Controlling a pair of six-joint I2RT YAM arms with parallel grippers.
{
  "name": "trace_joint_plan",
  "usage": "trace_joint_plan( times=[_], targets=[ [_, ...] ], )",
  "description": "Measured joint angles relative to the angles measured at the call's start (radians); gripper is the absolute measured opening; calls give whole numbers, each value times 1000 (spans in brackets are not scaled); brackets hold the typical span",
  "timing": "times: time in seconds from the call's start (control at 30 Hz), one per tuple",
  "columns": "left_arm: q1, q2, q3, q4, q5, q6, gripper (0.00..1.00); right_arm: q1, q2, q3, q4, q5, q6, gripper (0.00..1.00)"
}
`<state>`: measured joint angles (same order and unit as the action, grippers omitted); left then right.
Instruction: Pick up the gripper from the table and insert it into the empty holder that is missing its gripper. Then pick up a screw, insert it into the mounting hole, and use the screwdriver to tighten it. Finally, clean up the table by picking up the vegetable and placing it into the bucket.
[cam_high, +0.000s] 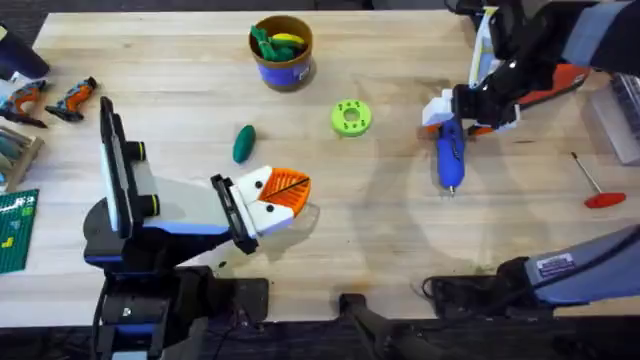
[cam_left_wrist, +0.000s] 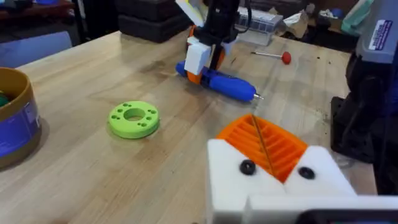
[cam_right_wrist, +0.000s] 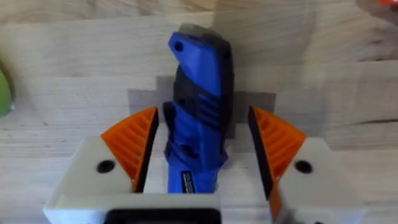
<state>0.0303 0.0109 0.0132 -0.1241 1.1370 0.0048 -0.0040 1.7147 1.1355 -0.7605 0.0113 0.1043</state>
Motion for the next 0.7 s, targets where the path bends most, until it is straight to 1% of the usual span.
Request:
trace_joint_plan(
  times=[0.7],
  targets=[
    [0,0,0,0,0,0,8,0,37,3,-12,3,0,842]
  ],
)
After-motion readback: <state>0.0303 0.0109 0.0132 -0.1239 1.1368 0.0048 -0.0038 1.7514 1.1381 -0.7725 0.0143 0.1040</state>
